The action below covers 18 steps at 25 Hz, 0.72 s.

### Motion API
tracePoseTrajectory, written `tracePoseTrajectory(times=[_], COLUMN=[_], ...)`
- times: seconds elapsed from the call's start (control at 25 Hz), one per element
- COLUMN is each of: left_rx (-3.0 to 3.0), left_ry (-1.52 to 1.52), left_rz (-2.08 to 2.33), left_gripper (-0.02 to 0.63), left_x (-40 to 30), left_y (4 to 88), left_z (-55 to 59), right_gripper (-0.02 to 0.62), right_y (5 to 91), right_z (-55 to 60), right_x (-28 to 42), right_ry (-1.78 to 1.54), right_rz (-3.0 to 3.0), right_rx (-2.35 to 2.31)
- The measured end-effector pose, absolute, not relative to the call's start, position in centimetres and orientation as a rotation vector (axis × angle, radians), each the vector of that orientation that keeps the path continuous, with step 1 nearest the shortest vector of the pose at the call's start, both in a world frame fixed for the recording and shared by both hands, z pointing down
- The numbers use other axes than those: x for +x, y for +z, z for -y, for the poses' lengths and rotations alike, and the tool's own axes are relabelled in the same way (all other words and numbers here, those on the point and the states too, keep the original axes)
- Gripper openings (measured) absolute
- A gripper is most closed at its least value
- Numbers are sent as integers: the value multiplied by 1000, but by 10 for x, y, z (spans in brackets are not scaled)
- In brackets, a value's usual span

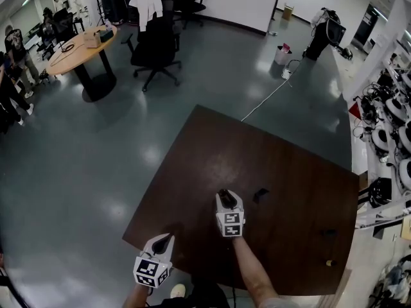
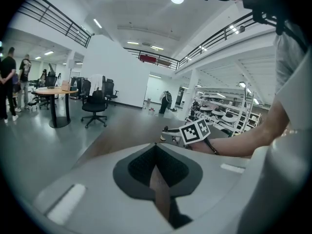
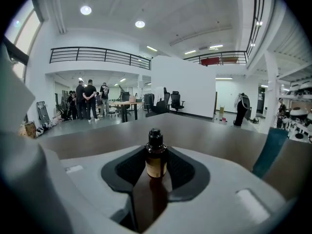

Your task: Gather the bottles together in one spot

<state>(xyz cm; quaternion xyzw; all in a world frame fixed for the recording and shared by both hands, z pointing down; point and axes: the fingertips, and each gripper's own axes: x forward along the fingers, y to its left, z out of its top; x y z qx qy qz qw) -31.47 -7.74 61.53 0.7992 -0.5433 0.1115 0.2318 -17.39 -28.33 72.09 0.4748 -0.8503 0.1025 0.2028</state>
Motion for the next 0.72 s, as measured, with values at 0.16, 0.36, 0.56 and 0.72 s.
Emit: tracePoseTrajectory(times=[0.16,0.36,0.56,0.72], left_rx=[2229,2272,2316,2342], left_ry=[309,311,325,344], left_rz=[1462,1423,1364,1332], left_gripper=[0,0,0,0], left_x=[-309,-296,-278,-269], left_y=[612,610,609,608], left_z=[75,73,64,58], right_gripper=[133,133,133,133], right_y=[711,695,687,681], right_z=[267,239,199,169], right_x=[-156,-132,-116,-108], right_ry=[285,286,278,287], right_rz=[2366,2372,2386,2386], right_rx=[1373,1436,1455,1468])
